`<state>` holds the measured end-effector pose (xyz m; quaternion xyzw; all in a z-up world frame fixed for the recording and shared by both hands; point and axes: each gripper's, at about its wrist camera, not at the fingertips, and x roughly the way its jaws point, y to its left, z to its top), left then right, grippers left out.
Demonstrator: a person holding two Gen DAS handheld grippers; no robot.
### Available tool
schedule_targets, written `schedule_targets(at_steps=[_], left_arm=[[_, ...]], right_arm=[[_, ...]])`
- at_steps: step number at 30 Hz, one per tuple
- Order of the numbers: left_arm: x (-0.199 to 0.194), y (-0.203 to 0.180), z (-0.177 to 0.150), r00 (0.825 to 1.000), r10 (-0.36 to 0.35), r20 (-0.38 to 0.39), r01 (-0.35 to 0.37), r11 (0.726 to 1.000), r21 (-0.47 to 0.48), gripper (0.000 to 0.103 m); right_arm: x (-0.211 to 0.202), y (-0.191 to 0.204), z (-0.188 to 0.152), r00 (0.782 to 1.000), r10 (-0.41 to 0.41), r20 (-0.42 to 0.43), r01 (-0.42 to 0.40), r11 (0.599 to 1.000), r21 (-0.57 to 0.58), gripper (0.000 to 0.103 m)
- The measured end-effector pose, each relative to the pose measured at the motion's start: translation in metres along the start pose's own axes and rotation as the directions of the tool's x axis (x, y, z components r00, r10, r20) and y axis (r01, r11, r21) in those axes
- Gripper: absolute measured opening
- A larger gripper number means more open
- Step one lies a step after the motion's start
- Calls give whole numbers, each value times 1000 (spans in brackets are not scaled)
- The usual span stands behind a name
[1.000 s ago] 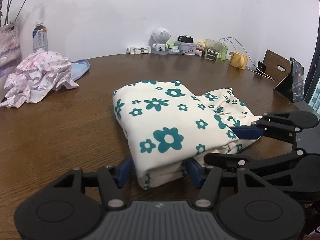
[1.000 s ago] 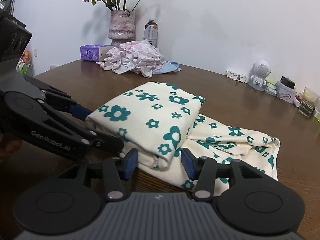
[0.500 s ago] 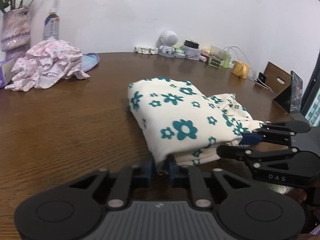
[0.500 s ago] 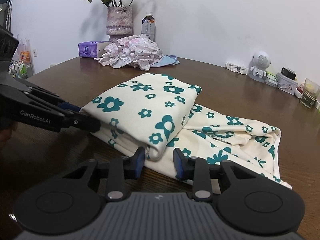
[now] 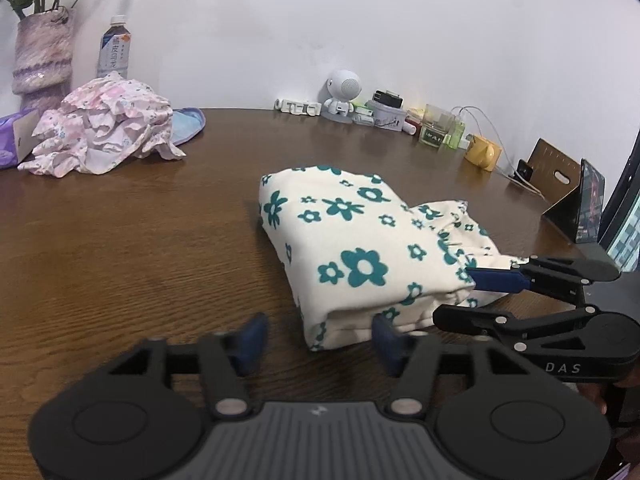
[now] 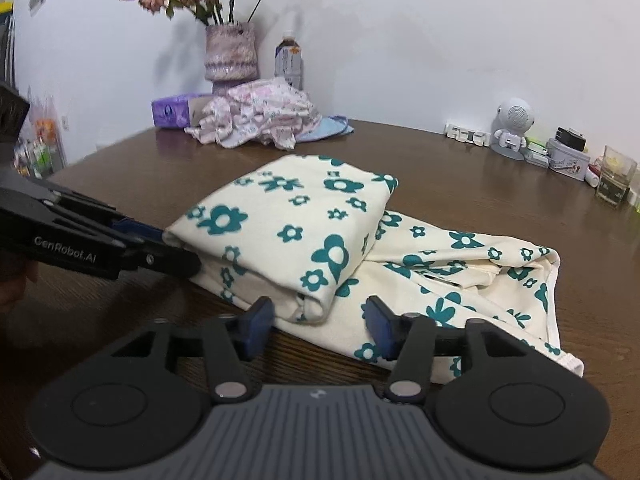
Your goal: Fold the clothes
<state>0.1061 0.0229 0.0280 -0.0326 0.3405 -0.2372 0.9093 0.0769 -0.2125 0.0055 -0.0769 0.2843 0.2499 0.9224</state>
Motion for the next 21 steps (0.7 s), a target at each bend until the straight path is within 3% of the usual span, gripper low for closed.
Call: schedule_targets(at_steps=[5,8,14,21], left_arm=[[-15,3,8,996,-81,39,83,994,-71,78],[-20,8,15,991,-119,59,126,983,-135,82],[-7,30,31,988,-145,43,151,945,-289,85],[27,62,41,976,-218,-19,187,876,-445,85]], right_arm=[[-14,-7,1,1000,9,27,-10,999,31,69],[-20,-16,0,999,9,33,-11,998,65,74],[-30,-48,-1,996,66,52,-76,972,222,78],[-39,-115,2,996,60,72,-86,895,438,78]])
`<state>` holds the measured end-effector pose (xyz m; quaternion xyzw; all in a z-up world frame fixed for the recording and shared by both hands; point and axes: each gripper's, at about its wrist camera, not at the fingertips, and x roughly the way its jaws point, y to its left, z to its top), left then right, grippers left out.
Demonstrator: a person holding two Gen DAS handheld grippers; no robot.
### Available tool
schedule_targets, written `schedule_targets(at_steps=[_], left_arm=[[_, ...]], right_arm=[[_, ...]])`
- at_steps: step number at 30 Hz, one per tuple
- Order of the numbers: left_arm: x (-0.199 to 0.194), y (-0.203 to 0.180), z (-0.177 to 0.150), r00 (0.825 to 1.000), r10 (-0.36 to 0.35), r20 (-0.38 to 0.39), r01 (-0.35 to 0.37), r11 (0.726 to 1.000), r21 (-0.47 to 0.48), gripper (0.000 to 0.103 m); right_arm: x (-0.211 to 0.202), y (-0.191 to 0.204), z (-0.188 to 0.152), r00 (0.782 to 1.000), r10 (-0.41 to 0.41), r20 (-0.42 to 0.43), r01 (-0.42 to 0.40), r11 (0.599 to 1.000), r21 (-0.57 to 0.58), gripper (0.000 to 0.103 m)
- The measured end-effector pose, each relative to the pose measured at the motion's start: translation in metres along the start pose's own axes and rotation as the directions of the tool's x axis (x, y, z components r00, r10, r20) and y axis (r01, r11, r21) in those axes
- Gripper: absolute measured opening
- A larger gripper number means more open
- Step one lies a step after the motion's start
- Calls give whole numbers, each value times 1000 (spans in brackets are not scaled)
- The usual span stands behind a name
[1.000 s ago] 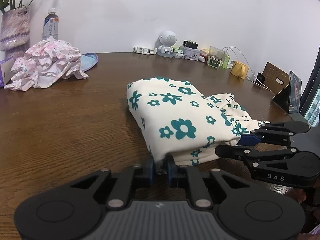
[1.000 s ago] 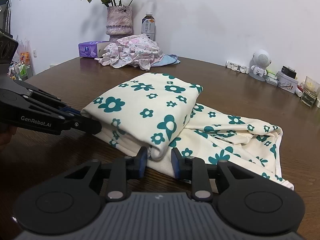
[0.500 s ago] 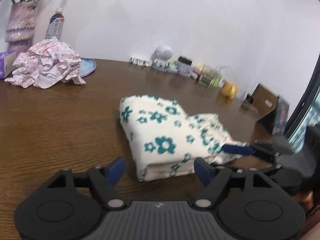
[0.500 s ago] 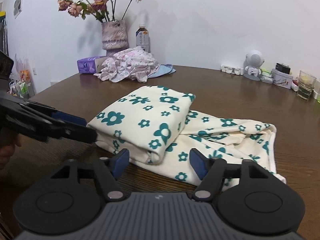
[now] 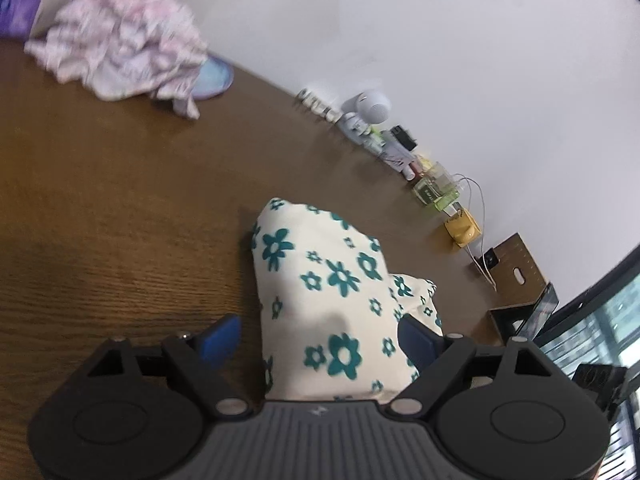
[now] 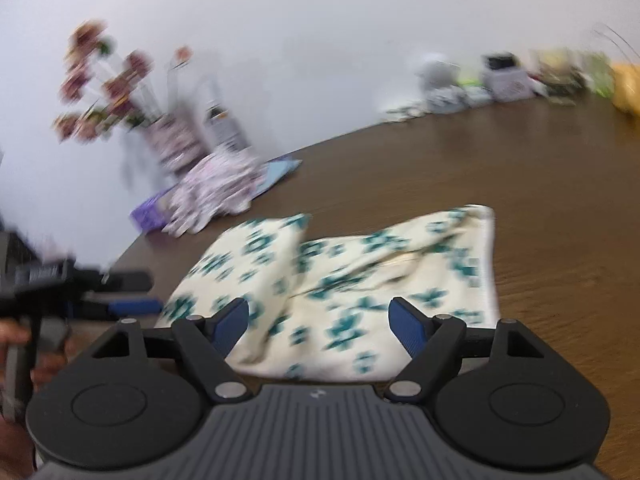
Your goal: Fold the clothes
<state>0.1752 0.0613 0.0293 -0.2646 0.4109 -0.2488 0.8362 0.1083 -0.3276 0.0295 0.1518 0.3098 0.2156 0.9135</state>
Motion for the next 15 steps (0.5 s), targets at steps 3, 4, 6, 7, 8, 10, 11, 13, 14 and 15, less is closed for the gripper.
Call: schedule_targets(at_steps=[3,4,6,7,8,10,11,13,14,15], left_arm=[[13,15,7,999,-31,-35,28,998,-62,84],[18,19,10,998,-51,-47,47,995,-87,84],[26,29,13,992,-109,-65,98,985,-142,82],[29,33,15,989,-128,-67,116,980,-164,80],[31,35,16,988,-137,-66,123,976,-178,76],[35,38,20,987,-142,-70,128,975,-183,75],[37,38,21,987,-145,-75,130,975,-179,75],[40,38,23,986,-145,-82,130,977,-169,71],[42,37,24,987,-139,-83,124,979,-164,62],[43,37,24,989,-125,-83,111,981,-159,56]], right_arm=[[-1,-26,10,999,-32,-8,33,997,67,78],[0,-33,11,999,-41,-12,41,996,77,78],[4,-43,11,999,-48,-21,50,994,98,78],[6,-47,12,998,-49,-26,51,993,109,78],[8,-51,12,999,-47,-29,50,992,117,78],[11,-55,12,999,-44,-32,47,991,123,78],[13,-56,12,999,-42,-35,46,992,121,78],[16,-58,13,998,-40,-41,45,992,120,78],[17,-60,13,998,-40,-43,45,992,122,78],[18,-63,13,998,-37,-45,43,991,127,78]])
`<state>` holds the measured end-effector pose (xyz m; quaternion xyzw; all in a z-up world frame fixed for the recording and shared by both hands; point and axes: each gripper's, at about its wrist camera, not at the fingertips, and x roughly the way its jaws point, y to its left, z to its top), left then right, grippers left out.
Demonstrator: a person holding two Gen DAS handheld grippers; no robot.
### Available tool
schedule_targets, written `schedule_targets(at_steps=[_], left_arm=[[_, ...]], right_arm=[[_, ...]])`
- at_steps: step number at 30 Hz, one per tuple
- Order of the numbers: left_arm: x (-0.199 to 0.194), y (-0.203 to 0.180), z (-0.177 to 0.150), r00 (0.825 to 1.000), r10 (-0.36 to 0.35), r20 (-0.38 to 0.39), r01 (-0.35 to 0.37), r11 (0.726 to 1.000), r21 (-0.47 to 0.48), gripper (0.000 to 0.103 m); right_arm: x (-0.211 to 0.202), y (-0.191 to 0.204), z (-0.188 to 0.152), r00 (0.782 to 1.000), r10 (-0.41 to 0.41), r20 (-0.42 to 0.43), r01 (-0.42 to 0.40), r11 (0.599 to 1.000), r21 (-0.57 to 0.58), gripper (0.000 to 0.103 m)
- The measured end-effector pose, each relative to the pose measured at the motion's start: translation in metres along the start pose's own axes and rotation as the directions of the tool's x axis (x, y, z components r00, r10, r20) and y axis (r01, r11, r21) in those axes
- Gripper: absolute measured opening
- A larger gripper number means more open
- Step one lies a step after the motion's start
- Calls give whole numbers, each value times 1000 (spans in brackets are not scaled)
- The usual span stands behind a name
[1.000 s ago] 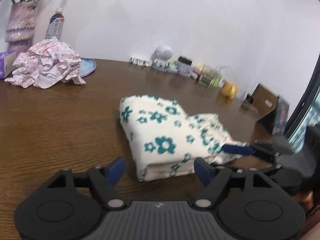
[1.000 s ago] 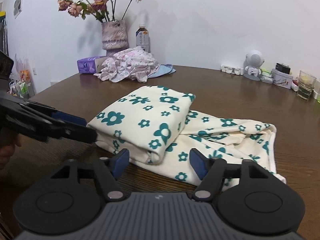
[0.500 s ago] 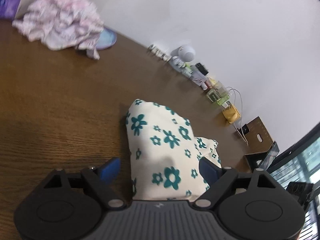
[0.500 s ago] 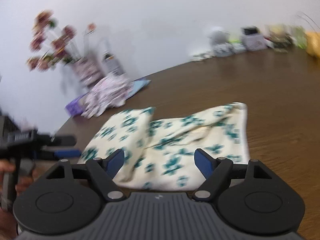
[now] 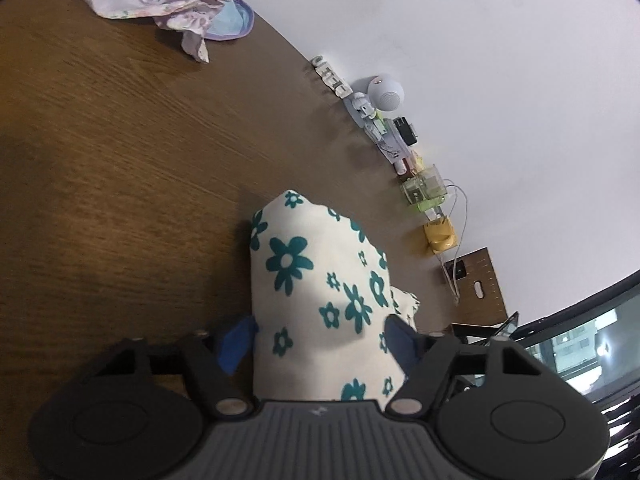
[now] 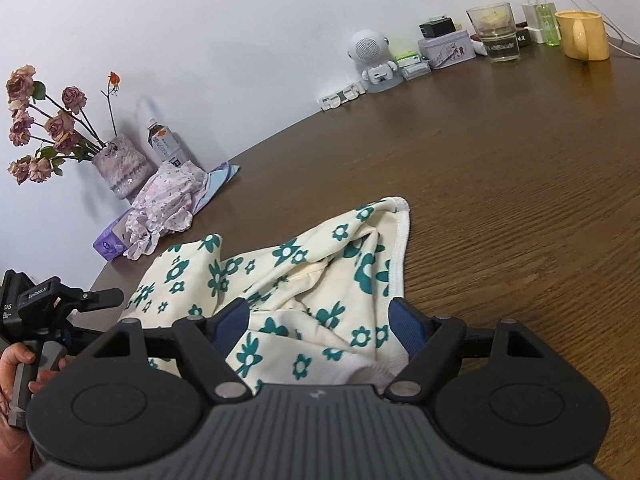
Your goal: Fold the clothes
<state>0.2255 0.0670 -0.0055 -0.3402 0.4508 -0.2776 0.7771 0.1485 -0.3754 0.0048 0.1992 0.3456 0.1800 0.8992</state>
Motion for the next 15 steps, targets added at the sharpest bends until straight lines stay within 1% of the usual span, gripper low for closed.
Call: schedule_targets(at_steps=[1,2,4,6,8,9,12,15], left_arm=[[1,0,0,1000,15,3,-15,1000,5,43],[2,0,1,1000,31,6,-31,999,10,41],[2,1,1,999,41,9,-41,999,7,39],[2,-4,1,998,58,14,-58,998,25,36],[1,-12,1,996,83,21,-84,995,55,31],[0,-17,0,995,97,25,-99,992,76,30],[-1,-34,-2,989,146,35,-149,980,135,29],[-1,-53,-5,980,194,47,-200,960,196,28]], right_arm=[[1,-3,1,1000,4,-2,-4,1000,8,78],[1,-5,1,1000,5,-3,-5,1000,16,78],[2,-10,2,1000,6,-5,-5,1000,31,78],[2,-13,1,1000,6,-7,-6,999,34,78],[2,-14,1,1000,6,-8,-6,999,35,78],[2,-15,0,1000,7,-9,-6,999,35,78],[1,-18,0,1000,8,-9,-8,999,36,78],[-1,-22,0,1000,20,-7,-20,999,42,78]])
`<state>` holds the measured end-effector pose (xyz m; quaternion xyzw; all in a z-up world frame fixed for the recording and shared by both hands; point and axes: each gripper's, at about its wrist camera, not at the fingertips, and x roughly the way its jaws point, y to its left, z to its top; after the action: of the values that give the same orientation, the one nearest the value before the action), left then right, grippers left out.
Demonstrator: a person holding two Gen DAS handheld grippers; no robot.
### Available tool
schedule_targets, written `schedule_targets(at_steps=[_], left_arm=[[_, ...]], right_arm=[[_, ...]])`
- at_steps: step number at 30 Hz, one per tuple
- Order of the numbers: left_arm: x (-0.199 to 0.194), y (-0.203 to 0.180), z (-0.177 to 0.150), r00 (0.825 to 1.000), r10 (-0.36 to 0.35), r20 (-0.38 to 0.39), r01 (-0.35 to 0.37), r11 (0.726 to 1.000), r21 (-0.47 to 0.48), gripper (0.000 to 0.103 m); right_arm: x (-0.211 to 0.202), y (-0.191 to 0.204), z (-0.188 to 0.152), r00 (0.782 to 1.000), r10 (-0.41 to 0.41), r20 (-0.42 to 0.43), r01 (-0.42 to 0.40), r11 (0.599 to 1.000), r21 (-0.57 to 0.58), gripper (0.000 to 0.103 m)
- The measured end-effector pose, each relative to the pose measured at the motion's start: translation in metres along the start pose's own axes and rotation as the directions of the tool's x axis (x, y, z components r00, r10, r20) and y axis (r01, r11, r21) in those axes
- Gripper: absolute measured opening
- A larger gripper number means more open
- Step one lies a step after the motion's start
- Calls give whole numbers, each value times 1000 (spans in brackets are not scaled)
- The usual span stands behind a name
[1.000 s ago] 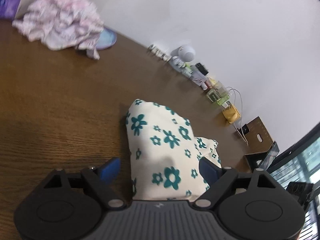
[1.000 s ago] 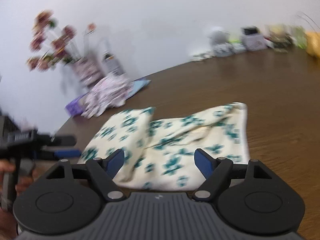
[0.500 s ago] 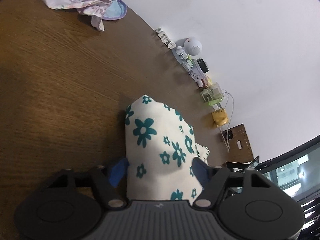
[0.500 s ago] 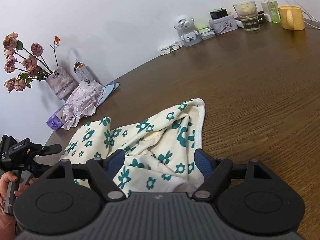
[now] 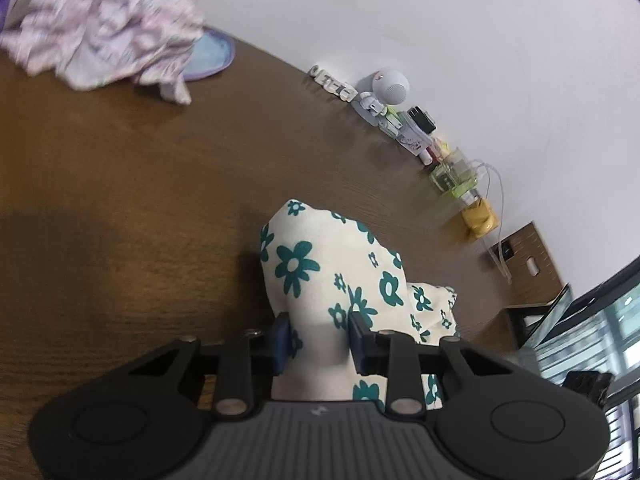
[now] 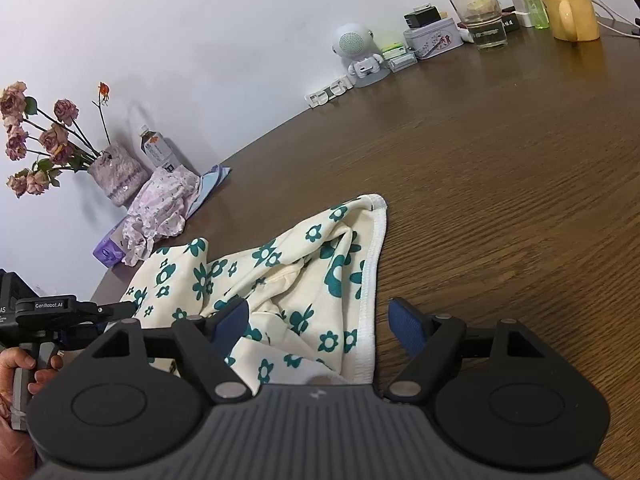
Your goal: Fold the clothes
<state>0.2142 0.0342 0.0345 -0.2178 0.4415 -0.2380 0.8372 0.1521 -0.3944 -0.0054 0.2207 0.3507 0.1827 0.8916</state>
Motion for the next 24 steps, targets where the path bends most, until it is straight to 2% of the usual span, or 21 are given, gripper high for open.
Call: schedule_targets(at_steps=[5,10,17,24], left_arm=[[-6,-38,0,995,98,12,-99,989,112,28],[-5,-79,0,983,182,29,-184,962,202,28],[4,-124,-4,957,283,67,-290,908,301,28],[14,-164,-16,931,343,127,-364,833,418,29]], right_arm=[[-4,-4,1,1000,29,-1,-29,1000,-3,78],[-9,-9,4,997,72,0,-72,997,-12,78],[-19,-16,6,992,128,15,-128,992,-15,79],[-29,-25,4,986,162,33,-162,987,-4,79]])
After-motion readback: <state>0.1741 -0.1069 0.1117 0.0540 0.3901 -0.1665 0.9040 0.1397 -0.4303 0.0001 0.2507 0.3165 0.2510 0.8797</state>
